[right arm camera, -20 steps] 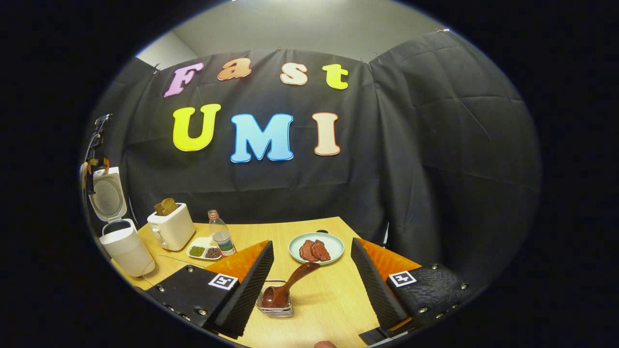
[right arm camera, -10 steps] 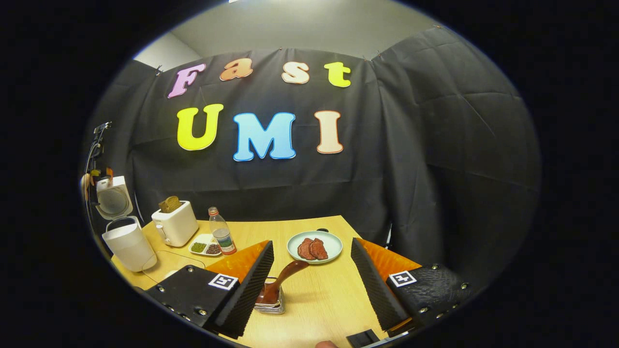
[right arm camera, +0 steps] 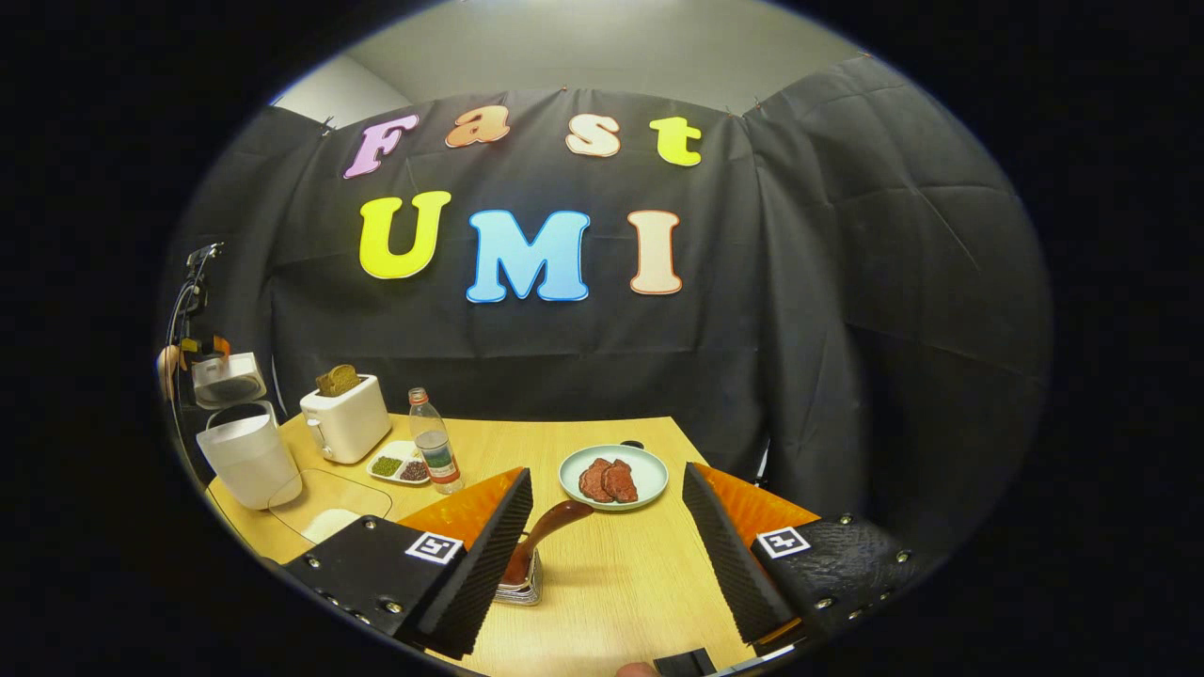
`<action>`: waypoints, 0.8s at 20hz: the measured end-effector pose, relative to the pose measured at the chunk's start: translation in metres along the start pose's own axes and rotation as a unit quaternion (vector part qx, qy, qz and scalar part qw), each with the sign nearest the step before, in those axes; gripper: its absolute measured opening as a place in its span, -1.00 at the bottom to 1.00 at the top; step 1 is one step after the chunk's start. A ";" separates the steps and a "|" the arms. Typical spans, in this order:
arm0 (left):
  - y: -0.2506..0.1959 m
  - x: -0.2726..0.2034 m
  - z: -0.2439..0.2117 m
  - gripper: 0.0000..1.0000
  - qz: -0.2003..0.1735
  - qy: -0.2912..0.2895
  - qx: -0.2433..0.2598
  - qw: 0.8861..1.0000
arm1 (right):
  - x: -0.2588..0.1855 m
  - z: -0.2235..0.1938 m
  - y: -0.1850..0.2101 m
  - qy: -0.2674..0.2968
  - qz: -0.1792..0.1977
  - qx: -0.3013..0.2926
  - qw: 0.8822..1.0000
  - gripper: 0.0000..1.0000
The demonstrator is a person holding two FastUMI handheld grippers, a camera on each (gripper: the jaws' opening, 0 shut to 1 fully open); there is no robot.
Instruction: Close the left gripper, press the button to open the rice cooker; take a wooden spoon from the chopstick holder with the right hand, scoop a spoonful of rice and pour it into the rice cooker, then put the wooden spoon back into the chopstick holder.
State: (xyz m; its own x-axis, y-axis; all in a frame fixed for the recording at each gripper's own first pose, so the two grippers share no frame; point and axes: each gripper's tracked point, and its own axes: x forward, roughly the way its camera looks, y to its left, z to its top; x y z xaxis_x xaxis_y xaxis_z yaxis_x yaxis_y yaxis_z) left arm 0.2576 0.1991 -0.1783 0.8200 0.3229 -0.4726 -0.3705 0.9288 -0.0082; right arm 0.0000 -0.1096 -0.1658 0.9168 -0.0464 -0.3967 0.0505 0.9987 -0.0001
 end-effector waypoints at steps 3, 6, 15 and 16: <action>-0.004 -0.005 -0.021 0.94 -0.004 0.012 0.002 1.000 | 0.002 -0.001 -0.001 0.002 0.007 0.004 1.000 0.96; -0.006 -0.006 -0.037 0.94 -0.005 0.023 0.002 1.000 | 0.005 -0.005 -0.002 0.003 0.011 0.005 1.000 0.96; -0.017 -0.002 -0.088 0.92 -0.015 0.071 0.028 0.997 | 0.015 -0.011 0.002 0.007 0.020 0.009 1.000 0.95; -0.018 -0.002 -0.094 0.93 -0.016 0.078 0.034 0.996 | 0.015 -0.010 0.005 0.006 0.023 0.009 1.000 0.96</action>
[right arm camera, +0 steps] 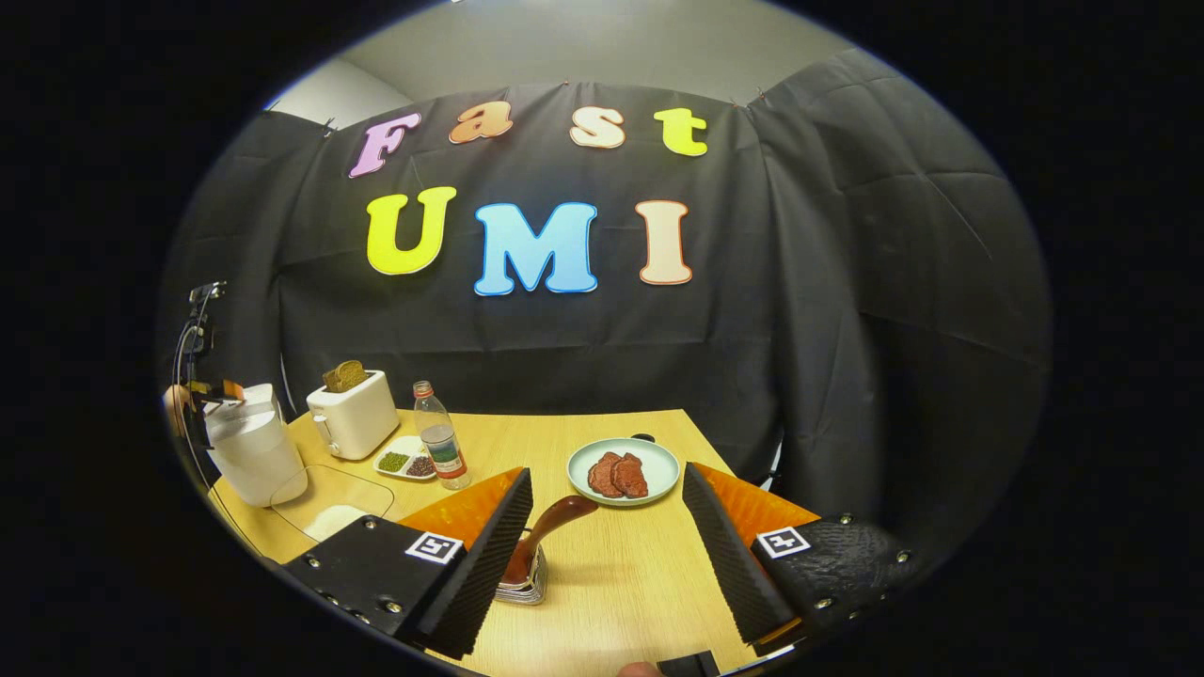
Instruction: Close the left gripper, press the button to open the rice cooker; take a wooden spoon from the chopstick holder with the right hand, scoop a spoonful of rice and pour it into the rice cooker, then put the wooden spoon back into the chopstick holder.
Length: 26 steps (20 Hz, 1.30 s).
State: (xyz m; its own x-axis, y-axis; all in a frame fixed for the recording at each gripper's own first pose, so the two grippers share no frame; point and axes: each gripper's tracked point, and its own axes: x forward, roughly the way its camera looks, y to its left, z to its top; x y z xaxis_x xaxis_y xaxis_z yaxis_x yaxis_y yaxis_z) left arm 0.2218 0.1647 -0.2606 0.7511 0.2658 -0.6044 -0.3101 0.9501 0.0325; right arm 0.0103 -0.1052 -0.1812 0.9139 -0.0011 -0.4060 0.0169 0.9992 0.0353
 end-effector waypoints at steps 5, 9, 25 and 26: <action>-0.002 -0.001 -0.005 0.98 -0.010 -0.011 -0.014 1.000 | 0.004 -0.001 0.023 -0.001 0.019 -0.013 1.000 0.95; -0.012 -0.010 -0.002 0.92 -0.024 -0.048 0.013 0.998 | 0.008 0.015 0.058 -0.011 0.048 -0.004 0.999 0.95; -0.050 -0.250 0.123 0.97 -0.157 -0.279 0.015 0.947 | -0.026 0.132 0.174 -0.131 0.121 -0.028 0.984 0.95; -0.052 -0.260 0.119 0.99 -0.161 -0.286 0.018 0.944 | -0.028 0.131 0.177 -0.136 0.123 -0.030 0.983 0.95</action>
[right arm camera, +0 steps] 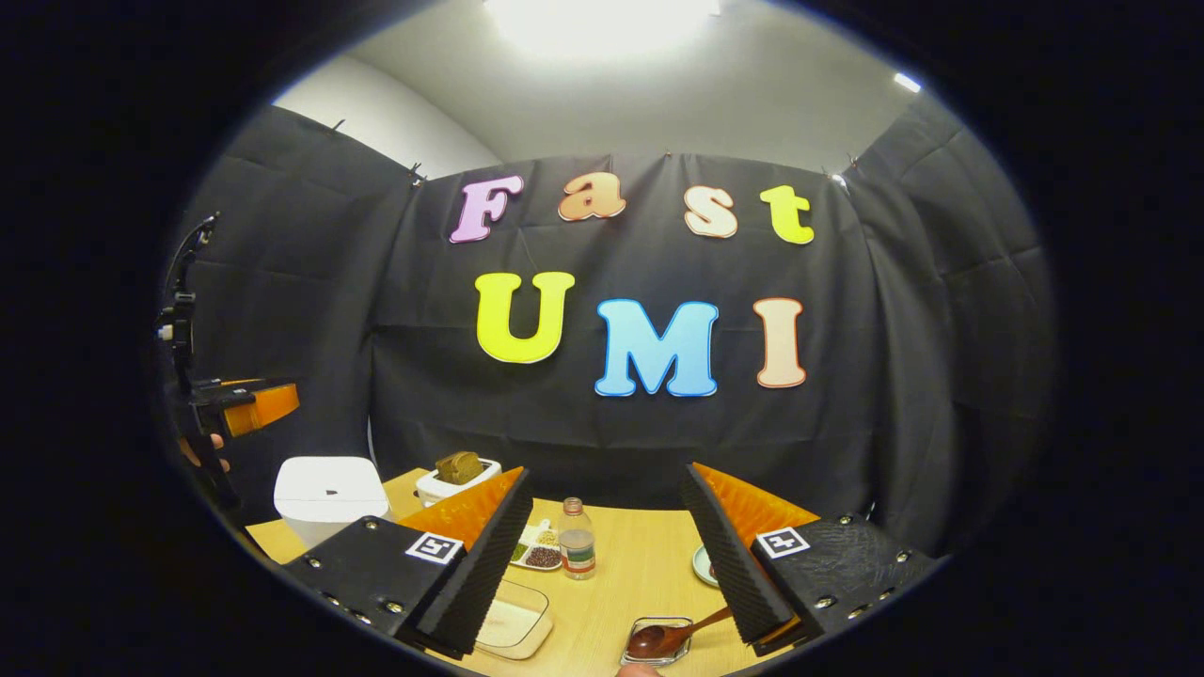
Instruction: Close the left gripper, press the button to open the rice cooker; take a wooden spoon from the chopstick holder with the right hand, scoop a spoonful of rice and pour it into the rice cooker, then put the wooden spoon back into the chopstick holder.
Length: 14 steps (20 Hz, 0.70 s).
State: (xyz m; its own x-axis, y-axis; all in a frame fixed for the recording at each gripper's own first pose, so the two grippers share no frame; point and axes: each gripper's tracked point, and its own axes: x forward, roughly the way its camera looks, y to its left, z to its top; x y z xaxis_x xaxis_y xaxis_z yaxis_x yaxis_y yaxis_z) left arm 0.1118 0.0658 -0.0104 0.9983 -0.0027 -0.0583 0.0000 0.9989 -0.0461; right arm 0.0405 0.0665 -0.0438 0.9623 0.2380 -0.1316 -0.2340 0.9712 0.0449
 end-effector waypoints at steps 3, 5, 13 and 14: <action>-0.019 -0.024 -0.005 0.94 -0.022 -0.002 0.009 1.000 | -0.005 -0.004 0.013 -0.007 0.001 -0.007 1.000 0.95; -0.030 -0.037 -0.006 0.90 -0.030 -0.004 0.012 0.999 | -0.010 -0.005 0.022 -0.012 0.008 -0.015 1.000 0.95; -0.044 -0.049 -0.006 0.96 -0.045 -0.023 0.006 0.999 | -0.022 -0.006 0.029 -0.012 0.002 -0.003 1.000 0.94; -0.045 -0.051 -0.004 0.96 -0.047 -0.028 0.004 0.999 | -0.022 -0.006 0.029 -0.012 0.002 -0.006 1.000 0.94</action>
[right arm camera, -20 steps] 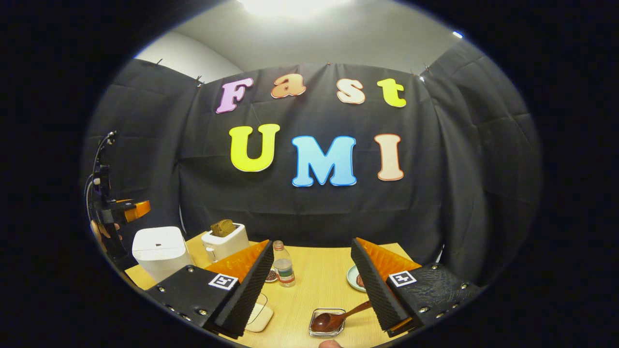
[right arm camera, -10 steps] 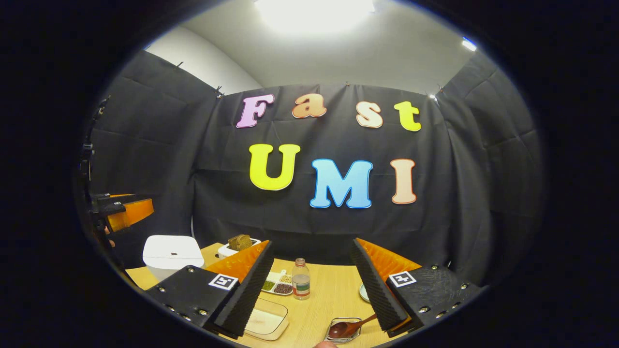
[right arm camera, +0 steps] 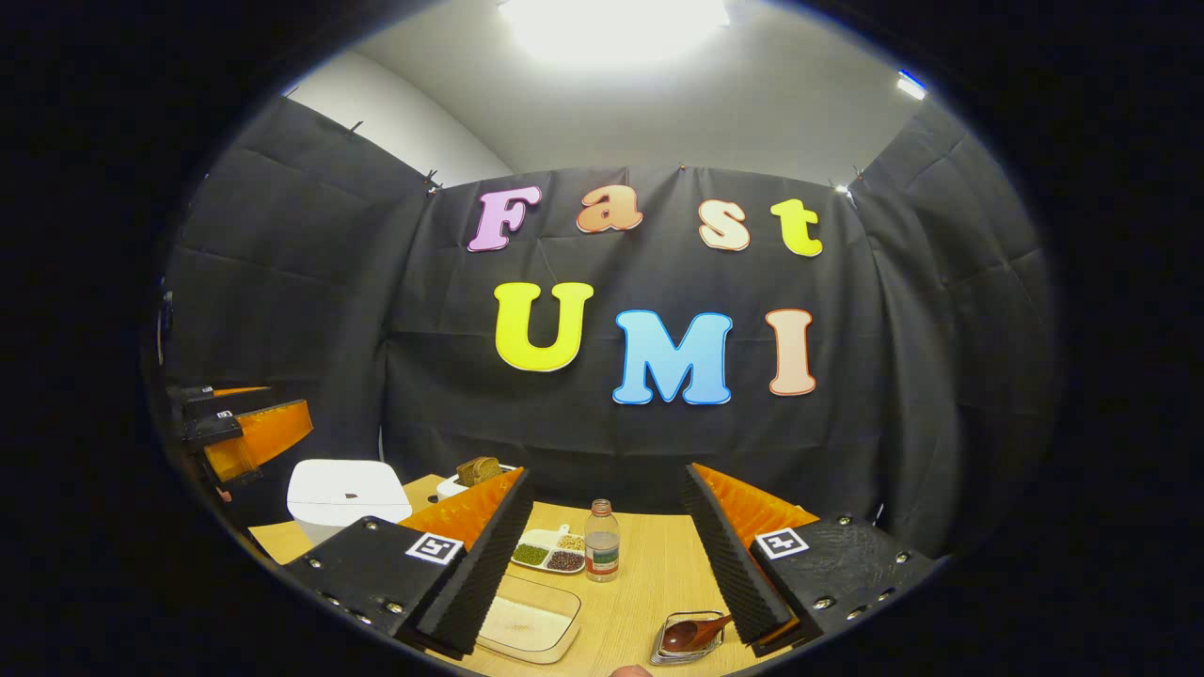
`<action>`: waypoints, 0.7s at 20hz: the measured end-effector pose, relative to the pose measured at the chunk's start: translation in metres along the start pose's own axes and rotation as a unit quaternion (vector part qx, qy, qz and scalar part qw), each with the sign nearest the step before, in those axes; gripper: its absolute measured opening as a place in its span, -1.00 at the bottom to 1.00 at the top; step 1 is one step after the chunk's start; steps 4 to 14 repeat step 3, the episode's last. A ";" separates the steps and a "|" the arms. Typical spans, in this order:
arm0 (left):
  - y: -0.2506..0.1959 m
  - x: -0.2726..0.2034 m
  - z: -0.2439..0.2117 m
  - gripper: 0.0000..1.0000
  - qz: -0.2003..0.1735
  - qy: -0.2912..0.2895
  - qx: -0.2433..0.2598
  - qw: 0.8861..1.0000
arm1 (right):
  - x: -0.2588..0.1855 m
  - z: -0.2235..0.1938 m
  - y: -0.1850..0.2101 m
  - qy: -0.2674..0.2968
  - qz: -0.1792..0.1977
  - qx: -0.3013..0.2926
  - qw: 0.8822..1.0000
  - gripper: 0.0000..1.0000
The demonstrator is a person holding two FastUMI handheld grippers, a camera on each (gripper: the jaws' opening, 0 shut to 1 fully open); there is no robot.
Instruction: Close the left gripper, press the button to open the rice cooker; take a wooden spoon from the chopstick holder with the right hand, scoop a spoonful of rice and pour it into the rice cooker, then put the wooden spoon back into the chopstick holder.
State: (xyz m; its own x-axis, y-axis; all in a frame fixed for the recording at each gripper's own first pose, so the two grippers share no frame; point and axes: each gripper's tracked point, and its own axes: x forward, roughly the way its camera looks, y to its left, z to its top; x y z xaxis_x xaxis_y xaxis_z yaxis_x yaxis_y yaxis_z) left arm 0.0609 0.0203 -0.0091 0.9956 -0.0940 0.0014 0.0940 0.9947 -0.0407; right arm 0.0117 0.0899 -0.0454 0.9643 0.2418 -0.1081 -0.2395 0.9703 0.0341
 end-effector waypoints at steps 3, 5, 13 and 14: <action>0.003 -0.003 -0.003 0.99 0.004 0.001 -0.002 1.000 | -0.003 0.003 0.002 -0.001 0.000 -0.006 1.000 0.94; 0.003 -0.003 -0.003 0.99 0.004 0.001 -0.002 1.000 | -0.003 0.003 0.002 -0.001 0.000 -0.006 1.000 0.94; 0.003 -0.003 -0.003 0.99 0.004 0.001 -0.002 1.000 | -0.003 0.003 0.002 -0.001 0.000 -0.006 1.000 0.94; 0.003 -0.003 -0.003 0.99 0.004 0.001 -0.002 1.000 | -0.003 0.003 0.002 -0.001 0.000 -0.006 1.000 0.94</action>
